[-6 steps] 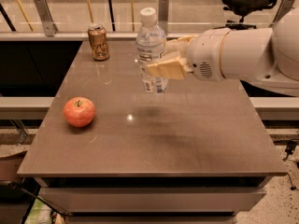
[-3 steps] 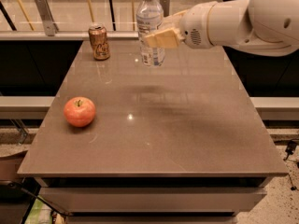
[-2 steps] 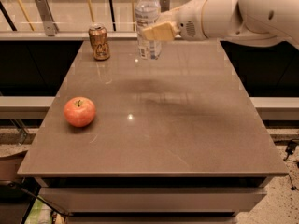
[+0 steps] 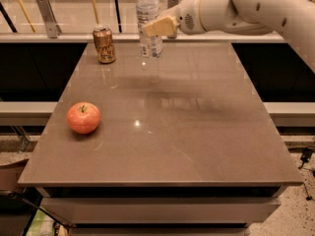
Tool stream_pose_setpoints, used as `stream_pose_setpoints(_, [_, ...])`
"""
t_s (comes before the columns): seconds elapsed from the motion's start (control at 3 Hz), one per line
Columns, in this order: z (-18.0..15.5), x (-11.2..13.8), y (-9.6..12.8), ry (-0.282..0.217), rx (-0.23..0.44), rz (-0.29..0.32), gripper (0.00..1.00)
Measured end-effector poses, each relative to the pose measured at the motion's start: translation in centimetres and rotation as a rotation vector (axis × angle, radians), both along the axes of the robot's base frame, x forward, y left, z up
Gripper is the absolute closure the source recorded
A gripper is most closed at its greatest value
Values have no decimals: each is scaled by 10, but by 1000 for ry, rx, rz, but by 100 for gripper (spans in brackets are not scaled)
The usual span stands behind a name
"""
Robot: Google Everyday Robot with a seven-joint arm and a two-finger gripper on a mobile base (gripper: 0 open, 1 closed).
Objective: Move blue plastic bottle near orange can
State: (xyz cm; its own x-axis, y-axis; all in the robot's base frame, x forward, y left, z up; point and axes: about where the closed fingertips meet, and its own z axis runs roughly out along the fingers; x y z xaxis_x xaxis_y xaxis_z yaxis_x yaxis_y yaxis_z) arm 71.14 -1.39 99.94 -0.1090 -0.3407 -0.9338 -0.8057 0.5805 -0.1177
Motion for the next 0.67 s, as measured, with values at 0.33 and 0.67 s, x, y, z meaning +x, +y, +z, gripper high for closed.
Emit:
stream_pose_setpoints(0.33, [-9, 22, 9, 22, -13, -13, 100])
stream_pose_setpoints(0.67, [-15, 40, 15, 16, -23, -30, 100])
